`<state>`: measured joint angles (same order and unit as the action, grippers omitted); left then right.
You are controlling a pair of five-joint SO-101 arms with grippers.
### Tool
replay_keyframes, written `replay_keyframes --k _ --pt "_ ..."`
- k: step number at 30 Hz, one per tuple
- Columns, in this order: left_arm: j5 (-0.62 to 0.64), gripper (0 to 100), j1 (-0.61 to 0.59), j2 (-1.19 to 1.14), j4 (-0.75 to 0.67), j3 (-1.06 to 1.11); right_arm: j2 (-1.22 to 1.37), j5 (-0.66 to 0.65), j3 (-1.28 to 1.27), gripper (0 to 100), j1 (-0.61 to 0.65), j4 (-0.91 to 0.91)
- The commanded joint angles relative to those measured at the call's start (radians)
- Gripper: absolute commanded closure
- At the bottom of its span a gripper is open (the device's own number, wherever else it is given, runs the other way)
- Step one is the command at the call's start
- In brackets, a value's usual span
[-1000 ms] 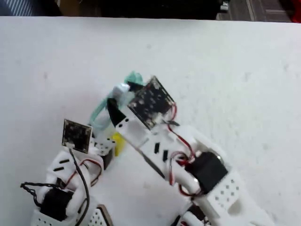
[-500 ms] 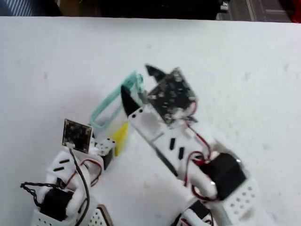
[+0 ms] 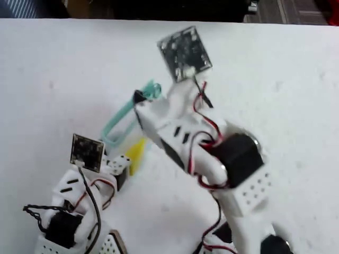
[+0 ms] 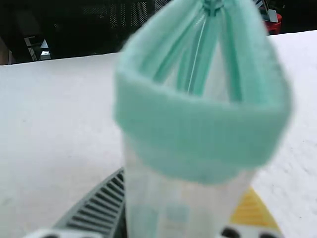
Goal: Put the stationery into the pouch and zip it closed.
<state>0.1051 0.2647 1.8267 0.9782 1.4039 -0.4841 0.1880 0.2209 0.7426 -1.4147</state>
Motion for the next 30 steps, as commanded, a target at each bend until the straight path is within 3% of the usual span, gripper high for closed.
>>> replay_keyframes --k 1,6,12,19,22,27,30 --pt "0.008 78 0.015 0.001 -0.018 -0.006 0.084 0.184 0.180 62.0 0.077 -0.096" --pt "0.008 78 0.015 0.001 -0.018 -0.006 0.183 0.199 0.279 63.1 0.153 -0.139" --pt "0.006 78 0.015 0.001 -0.020 -0.006 0.285 0.313 0.281 64.5 0.157 -0.143" --pt "0.006 78 0.013 0.001 -0.021 -0.006 0.320 0.324 0.278 65.6 0.156 -0.193" --pt "0.006 78 0.013 0.001 -0.018 -0.006 0.320 0.318 0.281 71.9 0.151 -0.183" --pt "0.008 78 0.013 0.001 -0.014 -0.020 0.329 0.287 0.276 95.8 0.099 -0.168" --pt "0.008 76 0.013 0.001 0.028 -0.049 0.363 0.181 0.278 97.8 0.053 -0.170"
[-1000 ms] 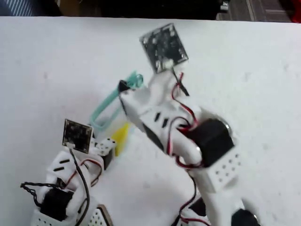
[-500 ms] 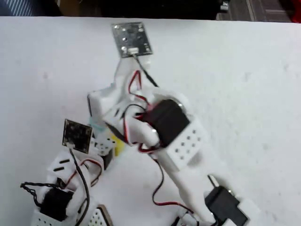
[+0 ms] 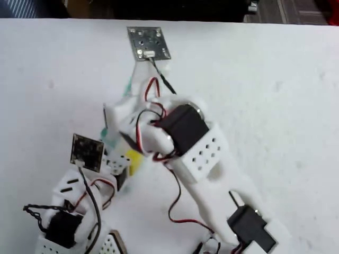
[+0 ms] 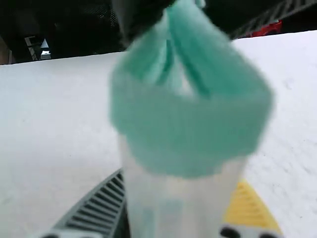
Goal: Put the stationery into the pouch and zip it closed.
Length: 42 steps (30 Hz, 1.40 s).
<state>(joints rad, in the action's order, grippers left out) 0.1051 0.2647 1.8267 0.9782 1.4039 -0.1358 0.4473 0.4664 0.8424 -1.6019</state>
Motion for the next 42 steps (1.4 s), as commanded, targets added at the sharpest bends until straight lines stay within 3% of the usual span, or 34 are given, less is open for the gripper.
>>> replay_keyframes --k 1,6,13,21,25,29,34,37,40,42 --pt "0.006 76 0.013 0.001 0.046 -0.063 0.025 -0.089 0.032 98.0 -0.067 0.016" --pt "0.005 74 0.007 0.002 0.163 -0.190 0.081 -0.114 0.032 98.2 -0.185 0.016" --pt "-0.120 75 -0.022 0.002 0.210 -0.262 0.099 -0.572 0.091 98.2 -0.262 -0.117" --pt "-0.114 75 -0.226 0.002 0.021 -0.150 0.062 -0.945 0.074 98.2 -0.239 -0.119" --pt "-0.112 75 -0.228 0.002 -0.140 -0.009 0.061 -1.103 0.032 98.2 -0.219 -0.120" --pt "-0.112 75 -0.183 0.002 -0.230 0.074 0.041 -1.178 -0.080 96.5 -0.168 -0.120" --pt "-0.112 75 -0.185 0.002 -0.235 0.080 0.062 -1.192 -0.189 82.7 -0.107 -0.117" --pt "-0.112 75 -0.186 0.002 -0.232 0.078 0.071 -1.195 -0.192 85.8 -0.107 -0.117" --pt "-0.114 78 -0.200 0.002 -0.207 0.043 0.067 -1.195 -0.187 98.9 -0.122 -0.114" --pt "-0.114 79 -0.234 0.002 -0.164 -0.008 0.048 -1.195 -0.175 96.4 -0.159 -0.102"
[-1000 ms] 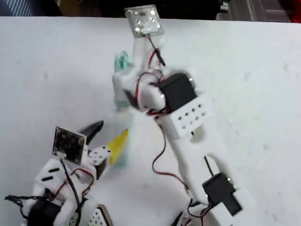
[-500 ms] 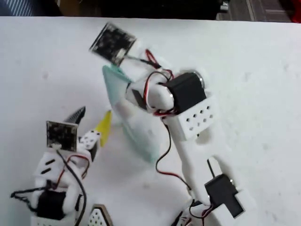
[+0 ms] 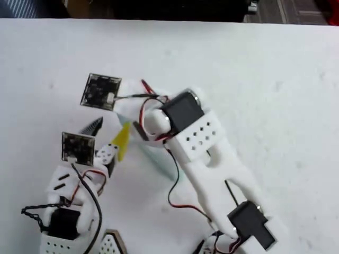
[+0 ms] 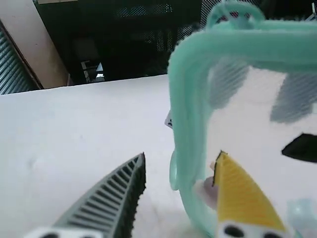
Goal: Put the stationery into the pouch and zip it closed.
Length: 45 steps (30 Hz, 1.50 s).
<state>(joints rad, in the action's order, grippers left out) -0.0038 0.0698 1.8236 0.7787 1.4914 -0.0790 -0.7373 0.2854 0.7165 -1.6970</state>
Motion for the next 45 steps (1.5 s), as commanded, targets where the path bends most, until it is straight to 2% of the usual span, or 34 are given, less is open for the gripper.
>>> replay_keyframes --k 1,5,9,14,18,25,28,34,36,39,42,45 --pt "-0.005 79 -0.059 0.005 0.057 -0.120 -0.024 -0.011 0.021 97.4 -0.062 -0.001" --pt "-0.005 79 -0.117 0.005 0.087 -0.164 -0.102 -0.011 0.129 98.2 -0.159 0.025" --pt "-0.003 79 -0.139 0.005 0.084 -0.166 -0.188 -0.035 0.224 98.2 -0.186 0.085" --pt "0.051 79 -0.140 0.005 0.084 -0.166 -0.271 -0.347 0.232 98.1 -0.156 0.048" --pt "0.060 79 -0.183 0.005 0.081 -0.166 -0.305 -0.482 0.210 98.1 -0.157 -0.022" --pt "0.261 79 -0.328 0.005 -0.006 -0.161 -0.421 -0.735 -0.130 98.1 -0.174 -0.019" --pt "0.298 79 -0.335 0.005 -0.023 -0.161 -0.503 -0.827 -0.264 98.1 -0.159 -0.016" --pt "0.295 79 -0.200 0.005 -0.012 -0.163 -0.645 -0.848 -0.453 98.1 -0.022 -0.016" --pt "0.292 79 -0.114 0.004 0.002 -0.160 -0.665 -0.848 -0.516 98.1 0.025 -0.016" --pt "0.215 79 0.042 0.004 0.057 -0.161 -0.691 -0.842 -0.577 98.1 0.082 -0.015" --pt "0.141 79 0.189 0.004 0.106 -0.160 -0.720 -0.839 -0.597 98.1 0.090 0.016" --pt "0.104 79 0.286 0.004 0.163 -0.166 -0.748 -0.838 -0.617 98.1 0.038 0.101"
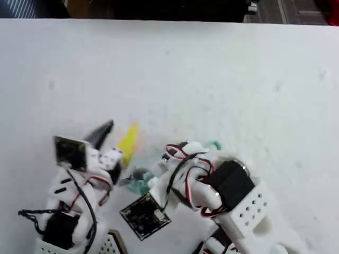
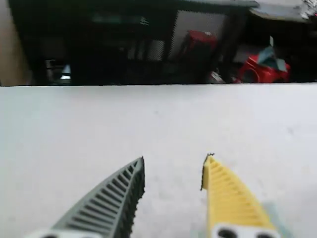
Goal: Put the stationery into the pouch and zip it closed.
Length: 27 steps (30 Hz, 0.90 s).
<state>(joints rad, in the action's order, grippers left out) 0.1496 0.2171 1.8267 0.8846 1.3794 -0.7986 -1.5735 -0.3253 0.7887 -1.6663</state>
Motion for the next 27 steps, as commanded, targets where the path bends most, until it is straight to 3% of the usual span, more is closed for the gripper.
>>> replay_keyframes --k 1,8,14,19,27 --pt "-0.058 79 0.160 0.002 0.071 -0.055 -0.036 -0.002 -0.017 98.1 -0.059 0.101" --pt "-0.080 79 0.254 0.002 0.244 -0.184 -0.050 0.109 -0.175 98.1 -0.199 0.410" --pt "-0.081 79 0.254 0.002 0.256 -0.199 -0.050 0.212 -0.262 98.1 -0.262 0.645" --pt "-0.081 79 0.245 0.002 0.256 -0.195 -0.050 0.252 -0.275 98.1 -0.252 0.670" --pt "-0.081 79 0.051 0.002 0.232 -0.196 -0.050 0.244 -0.269 98.1 -0.260 0.668"
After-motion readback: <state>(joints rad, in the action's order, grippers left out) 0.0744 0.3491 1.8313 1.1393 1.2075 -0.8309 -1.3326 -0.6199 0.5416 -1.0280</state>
